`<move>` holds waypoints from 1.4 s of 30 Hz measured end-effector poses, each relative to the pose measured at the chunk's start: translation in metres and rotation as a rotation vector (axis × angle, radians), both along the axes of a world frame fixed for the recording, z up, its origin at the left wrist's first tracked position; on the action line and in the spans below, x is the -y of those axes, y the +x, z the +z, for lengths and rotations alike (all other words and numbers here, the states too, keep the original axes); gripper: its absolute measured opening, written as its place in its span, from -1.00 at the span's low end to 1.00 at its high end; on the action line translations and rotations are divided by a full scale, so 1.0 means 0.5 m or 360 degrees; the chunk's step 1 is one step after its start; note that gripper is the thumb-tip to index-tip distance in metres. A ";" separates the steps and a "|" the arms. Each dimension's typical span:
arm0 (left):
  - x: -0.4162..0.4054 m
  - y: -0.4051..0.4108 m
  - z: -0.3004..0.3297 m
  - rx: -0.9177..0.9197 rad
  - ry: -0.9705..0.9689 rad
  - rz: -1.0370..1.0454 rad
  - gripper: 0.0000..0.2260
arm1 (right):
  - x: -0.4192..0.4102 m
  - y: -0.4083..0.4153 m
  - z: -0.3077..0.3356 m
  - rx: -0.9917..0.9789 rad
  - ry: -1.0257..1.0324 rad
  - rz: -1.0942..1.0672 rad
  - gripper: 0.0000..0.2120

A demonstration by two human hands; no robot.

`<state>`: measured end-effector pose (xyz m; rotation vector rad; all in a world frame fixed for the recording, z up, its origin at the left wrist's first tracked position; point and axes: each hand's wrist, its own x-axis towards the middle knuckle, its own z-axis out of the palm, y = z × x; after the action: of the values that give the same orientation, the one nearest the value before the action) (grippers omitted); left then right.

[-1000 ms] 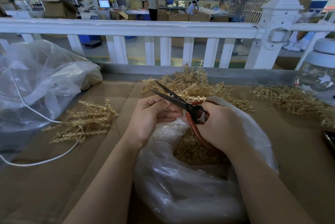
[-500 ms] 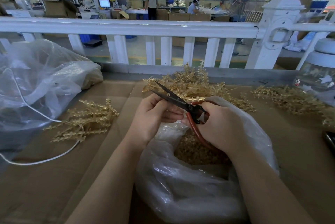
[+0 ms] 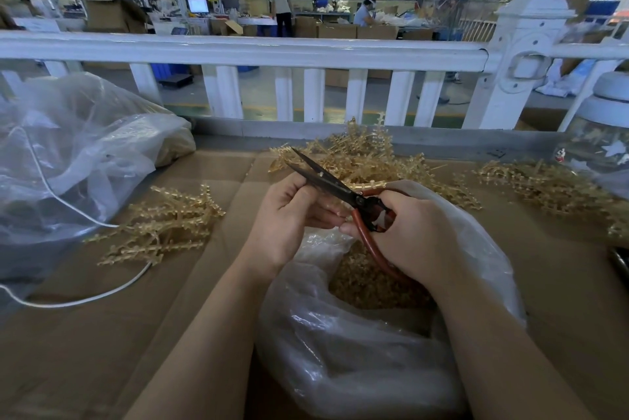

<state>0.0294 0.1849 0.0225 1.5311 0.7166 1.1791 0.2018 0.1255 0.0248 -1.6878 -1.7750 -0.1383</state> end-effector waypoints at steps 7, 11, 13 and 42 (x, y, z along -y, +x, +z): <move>0.001 0.003 0.005 0.0047 -0.0009 -0.0018 -0.75 | -0.023 0.010 -0.025 -0.0112 -0.0006 0.0044 -0.30; 0.001 0.004 0.005 0.0058 -0.0023 -0.0002 -0.76 | -0.025 0.009 -0.027 -0.0195 0.0009 0.0067 -0.22; 0.001 0.005 0.004 0.0058 -0.0024 0.0001 -0.77 | -0.024 0.009 -0.029 -0.0211 0.0009 0.0073 -0.23; 0.005 0.014 0.007 0.0157 -0.0018 -0.0017 -0.71 | -0.021 0.007 -0.026 -0.0030 0.0200 -0.0080 -0.35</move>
<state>0.0363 0.1822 0.0259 1.4550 0.6477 1.2318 0.2052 0.1362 0.0120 -1.6391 -1.6754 -0.2501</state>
